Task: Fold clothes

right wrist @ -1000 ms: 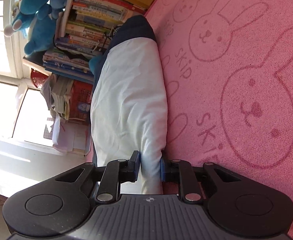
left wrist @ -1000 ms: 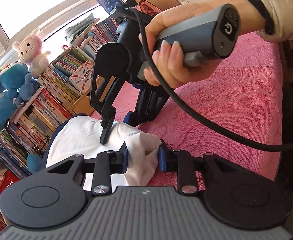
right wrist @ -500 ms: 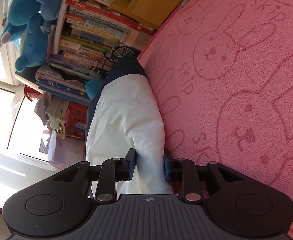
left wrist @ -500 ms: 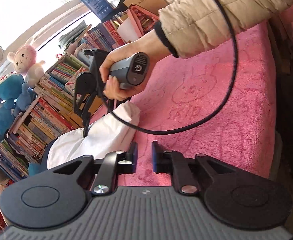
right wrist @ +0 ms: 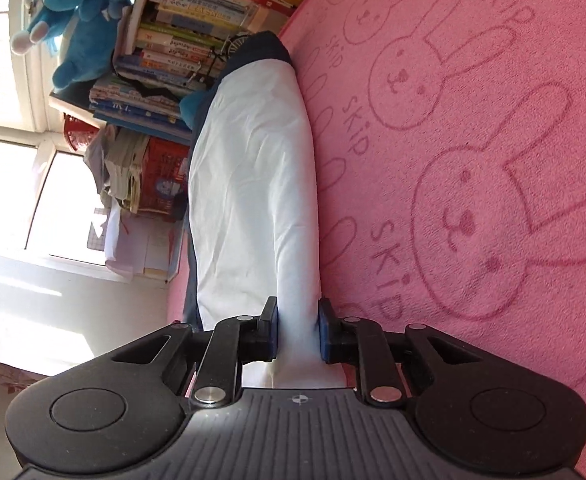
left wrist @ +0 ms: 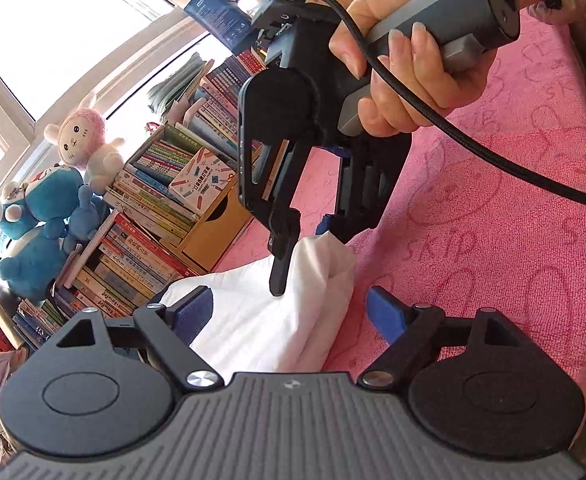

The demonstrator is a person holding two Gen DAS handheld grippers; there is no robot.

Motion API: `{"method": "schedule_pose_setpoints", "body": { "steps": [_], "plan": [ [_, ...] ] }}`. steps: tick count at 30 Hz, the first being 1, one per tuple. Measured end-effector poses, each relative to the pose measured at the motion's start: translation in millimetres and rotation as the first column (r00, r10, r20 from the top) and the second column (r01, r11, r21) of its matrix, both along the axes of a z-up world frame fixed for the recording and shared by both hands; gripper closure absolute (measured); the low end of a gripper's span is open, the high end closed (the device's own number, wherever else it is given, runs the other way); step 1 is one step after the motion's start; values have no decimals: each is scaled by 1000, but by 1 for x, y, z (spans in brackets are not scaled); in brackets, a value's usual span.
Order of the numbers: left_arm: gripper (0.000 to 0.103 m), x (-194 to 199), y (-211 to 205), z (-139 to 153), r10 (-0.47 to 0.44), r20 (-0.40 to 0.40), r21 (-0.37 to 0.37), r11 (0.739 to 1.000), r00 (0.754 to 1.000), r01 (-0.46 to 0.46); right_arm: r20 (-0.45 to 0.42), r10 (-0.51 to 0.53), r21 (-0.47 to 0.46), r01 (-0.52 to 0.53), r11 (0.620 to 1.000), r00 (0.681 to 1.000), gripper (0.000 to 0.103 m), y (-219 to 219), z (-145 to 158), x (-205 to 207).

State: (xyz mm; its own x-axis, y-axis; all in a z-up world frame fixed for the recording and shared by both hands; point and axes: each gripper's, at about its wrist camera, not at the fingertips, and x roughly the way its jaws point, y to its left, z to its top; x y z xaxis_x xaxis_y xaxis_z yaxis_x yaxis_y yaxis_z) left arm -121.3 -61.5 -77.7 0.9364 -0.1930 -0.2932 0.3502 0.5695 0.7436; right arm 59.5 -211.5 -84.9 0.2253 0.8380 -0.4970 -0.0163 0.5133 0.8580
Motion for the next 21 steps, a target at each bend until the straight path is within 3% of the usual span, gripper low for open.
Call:
{"method": "schedule_pose_setpoints", "body": {
  "steps": [4, 6, 8, 10, 14, 17, 21],
  "plan": [
    [31, -5, -5, -4, -27, 33, 70, 997, 999, 24, -6, 25, 92, -24, 995, 1000, 86, 7, 18, -24],
    [43, -11, -6, -9, -32, 89, 107, 994, 996, 22, 15, 38, 70, -39, 997, 999, 86, 7, 26, -35],
    [65, -14, -5, -13, -30, 99, 121, 992, 995, 18, 28, 35, 24, -36, 999, 999, 86, 7, 22, -40],
    [69, -12, -4, -17, -37, 44, 109, 994, 998, 32, -2, 18, 3, -18, 1000, 1000, 83, 5, 12, -42],
    [71, -6, 2, -12, -23, -17, 36, 999, 1000, 24, -113, -40, 129, 54, 990, 993, 85, -5, -16, -40],
    [70, -4, 3, -10, -20, -38, 17, 1000, 999, 21, -83, -40, 132, 50, 990, 996, 86, -4, -17, -40],
    [70, -5, 3, -10, -19, -32, 20, 1000, 999, 19, 38, -35, 108, 30, 994, 999, 84, -3, -9, -47]
  ]
}}
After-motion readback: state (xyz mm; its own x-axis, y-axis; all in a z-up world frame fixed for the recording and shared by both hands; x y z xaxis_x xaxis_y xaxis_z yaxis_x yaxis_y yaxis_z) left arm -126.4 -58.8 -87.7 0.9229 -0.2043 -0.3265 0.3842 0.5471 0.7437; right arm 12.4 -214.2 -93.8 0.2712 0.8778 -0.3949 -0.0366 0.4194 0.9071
